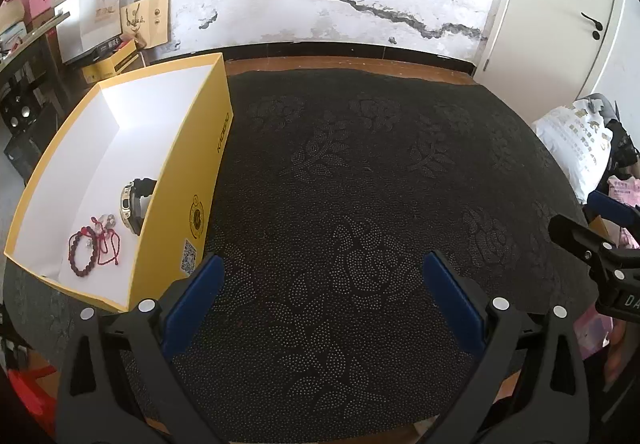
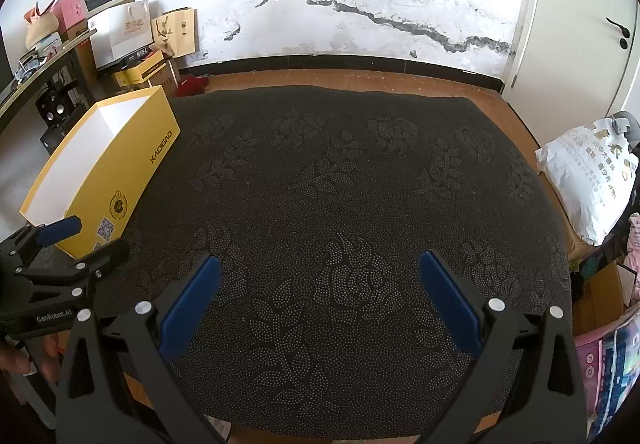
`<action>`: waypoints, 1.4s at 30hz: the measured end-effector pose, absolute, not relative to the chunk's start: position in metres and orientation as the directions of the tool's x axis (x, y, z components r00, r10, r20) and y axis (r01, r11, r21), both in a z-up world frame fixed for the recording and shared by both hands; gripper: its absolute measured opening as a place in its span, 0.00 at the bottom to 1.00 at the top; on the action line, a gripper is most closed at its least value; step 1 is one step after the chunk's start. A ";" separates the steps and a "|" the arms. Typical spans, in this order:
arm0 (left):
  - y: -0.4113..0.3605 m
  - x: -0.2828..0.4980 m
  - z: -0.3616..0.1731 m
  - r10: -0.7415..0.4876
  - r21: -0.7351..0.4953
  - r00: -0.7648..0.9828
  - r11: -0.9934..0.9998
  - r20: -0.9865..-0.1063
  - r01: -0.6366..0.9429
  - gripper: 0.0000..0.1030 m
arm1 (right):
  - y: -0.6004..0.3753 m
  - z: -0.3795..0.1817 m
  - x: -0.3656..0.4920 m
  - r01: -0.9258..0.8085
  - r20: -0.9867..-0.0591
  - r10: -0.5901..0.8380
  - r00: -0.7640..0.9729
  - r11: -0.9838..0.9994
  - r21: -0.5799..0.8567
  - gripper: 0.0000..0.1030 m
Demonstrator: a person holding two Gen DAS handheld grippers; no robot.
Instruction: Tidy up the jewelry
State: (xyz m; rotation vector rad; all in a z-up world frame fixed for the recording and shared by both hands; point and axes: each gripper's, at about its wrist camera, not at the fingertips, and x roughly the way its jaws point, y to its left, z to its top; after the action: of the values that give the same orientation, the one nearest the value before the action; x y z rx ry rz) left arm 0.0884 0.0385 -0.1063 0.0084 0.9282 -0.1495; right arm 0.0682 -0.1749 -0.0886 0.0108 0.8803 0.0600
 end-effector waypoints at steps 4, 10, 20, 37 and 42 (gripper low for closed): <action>0.039 0.089 -0.107 -0.125 -0.059 0.589 0.990 -0.798 0.129 0.94 | -0.175 -0.088 0.068 -0.046 -0.770 0.056 0.636 0.998 0.035 0.93; 0.040 0.089 -0.107 -0.127 -0.061 0.590 0.990 -0.798 0.131 0.94 | -0.175 -0.088 0.068 -0.046 -0.769 0.056 0.637 0.998 0.035 0.93; 0.039 0.089 -0.108 -0.128 -0.062 0.583 0.989 -0.802 0.131 0.94 | -0.174 -0.088 0.068 -0.047 -0.769 0.057 0.637 0.998 0.035 0.93; 0.041 0.090 -0.109 -0.106 -0.040 0.580 0.991 -0.808 0.125 0.94 | -0.175 -0.089 0.068 -0.050 -0.768 0.059 0.637 0.998 0.035 0.93; 0.043 0.090 -0.108 -0.106 -0.045 0.581 0.992 -0.807 0.118 0.94 | -0.176 -0.089 0.069 -0.051 -0.769 0.059 0.636 0.998 0.034 0.93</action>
State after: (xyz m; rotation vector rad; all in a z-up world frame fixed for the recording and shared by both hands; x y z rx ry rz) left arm 0.0904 0.0433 -0.1082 0.0143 0.9417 -0.1307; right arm 0.0690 -0.1762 -0.0890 0.0099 0.8787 0.0625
